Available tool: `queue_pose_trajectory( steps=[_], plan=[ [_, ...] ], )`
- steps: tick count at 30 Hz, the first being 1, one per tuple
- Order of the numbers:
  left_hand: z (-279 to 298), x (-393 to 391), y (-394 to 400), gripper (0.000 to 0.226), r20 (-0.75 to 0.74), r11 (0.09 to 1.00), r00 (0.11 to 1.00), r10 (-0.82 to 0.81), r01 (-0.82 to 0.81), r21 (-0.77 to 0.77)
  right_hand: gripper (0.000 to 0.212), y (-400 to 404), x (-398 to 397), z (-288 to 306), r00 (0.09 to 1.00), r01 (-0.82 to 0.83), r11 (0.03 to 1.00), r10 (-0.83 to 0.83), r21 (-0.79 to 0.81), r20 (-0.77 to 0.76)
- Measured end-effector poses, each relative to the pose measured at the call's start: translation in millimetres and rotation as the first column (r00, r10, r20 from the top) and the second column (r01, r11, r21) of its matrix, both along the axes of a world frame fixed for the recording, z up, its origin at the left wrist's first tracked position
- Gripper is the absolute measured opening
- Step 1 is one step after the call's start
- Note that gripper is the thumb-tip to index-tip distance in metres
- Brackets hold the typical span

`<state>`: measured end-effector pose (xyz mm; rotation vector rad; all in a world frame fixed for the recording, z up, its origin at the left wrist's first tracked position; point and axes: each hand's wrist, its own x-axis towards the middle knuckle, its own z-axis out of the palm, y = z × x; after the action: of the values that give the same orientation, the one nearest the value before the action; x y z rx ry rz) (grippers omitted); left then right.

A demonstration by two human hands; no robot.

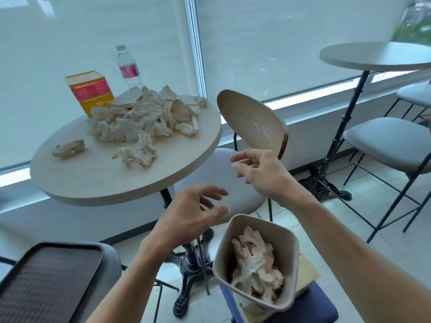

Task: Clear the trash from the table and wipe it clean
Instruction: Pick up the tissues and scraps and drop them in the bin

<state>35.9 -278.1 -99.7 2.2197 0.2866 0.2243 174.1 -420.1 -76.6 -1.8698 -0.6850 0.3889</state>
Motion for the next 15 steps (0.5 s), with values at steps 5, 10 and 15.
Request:
queue_pose_trajectory(
  steps=[5,10,15],
  plan=[
    [39,-17,41,0.019,0.154,0.998,0.987,0.055,-0.056,0.007,0.019,45,-11,33,0.988,-0.067,0.998,0.066,0.001,0.140],
    [63,-33,99,0.014,0.233,0.984,0.959,0.161,-0.174,0.034,0.033,102,-31,49,0.935,-0.150,0.978,0.187,-0.142,0.302],
    [76,-44,154,0.011,0.267,0.952,0.925,0.271,-0.298,0.067,0.060,157,-44,53,0.872,-0.207,0.907,0.341,-0.368,0.351]
  ],
)
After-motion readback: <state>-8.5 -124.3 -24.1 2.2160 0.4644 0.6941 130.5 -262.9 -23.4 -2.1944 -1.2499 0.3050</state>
